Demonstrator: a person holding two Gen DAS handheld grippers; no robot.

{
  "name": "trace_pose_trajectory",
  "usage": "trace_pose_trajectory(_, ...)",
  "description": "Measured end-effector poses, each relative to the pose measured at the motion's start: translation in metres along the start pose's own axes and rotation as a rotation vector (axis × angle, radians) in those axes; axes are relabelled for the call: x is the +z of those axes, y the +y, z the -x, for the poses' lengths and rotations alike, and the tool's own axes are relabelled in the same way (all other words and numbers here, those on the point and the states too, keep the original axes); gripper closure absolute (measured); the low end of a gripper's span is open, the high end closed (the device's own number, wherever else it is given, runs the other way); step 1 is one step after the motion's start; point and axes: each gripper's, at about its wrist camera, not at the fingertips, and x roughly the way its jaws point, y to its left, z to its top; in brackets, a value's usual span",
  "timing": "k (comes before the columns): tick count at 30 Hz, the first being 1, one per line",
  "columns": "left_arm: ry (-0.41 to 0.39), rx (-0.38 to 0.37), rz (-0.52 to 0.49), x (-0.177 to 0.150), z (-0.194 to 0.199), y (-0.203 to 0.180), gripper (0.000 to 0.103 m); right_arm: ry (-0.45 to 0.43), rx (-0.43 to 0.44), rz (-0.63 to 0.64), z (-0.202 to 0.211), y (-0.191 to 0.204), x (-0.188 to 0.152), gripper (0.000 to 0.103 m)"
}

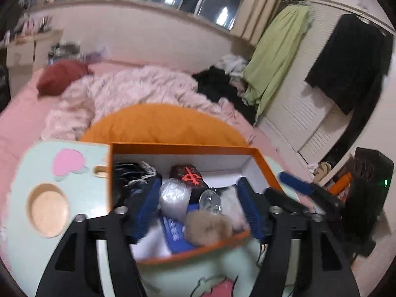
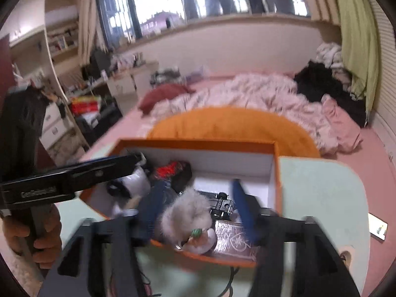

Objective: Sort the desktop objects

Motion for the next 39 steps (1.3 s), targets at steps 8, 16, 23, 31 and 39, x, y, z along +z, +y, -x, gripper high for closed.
trace_pose_trajectory(8, 0.106, 0.152, -0.099, -0.069, 0.014, -0.012, 0.022, 0.023, -0.046, -0.001, 0.037, 0.015, -0.048, 0.007)
trace_pose_trajectory(16, 0.158, 0.377, -0.062, -0.095, -0.043, -0.008, 0.021, 0.206, -0.225, -0.132, -0.01, 0.004, -0.073, 0.005)
trace_pose_trajectory(23, 0.121, 0.494, 0.014, -0.099, -0.048, 0.001, 0.01, 0.234, -0.421, -0.107, -0.025, 0.005, -0.078, 0.0)
trace_pose_trajectory(31, 0.124, 0.501, 0.017, -0.099, -0.054, 0.001, 0.009, 0.232, -0.4, -0.093, -0.015, 0.0, -0.085, 0.0)
trace_pose_trajectory(39, 0.139, 0.511, 0.034, -0.096, -0.059, 0.005, 0.0, 0.239, -0.388, -0.075, -0.017, 0.001, -0.083, 0.0)
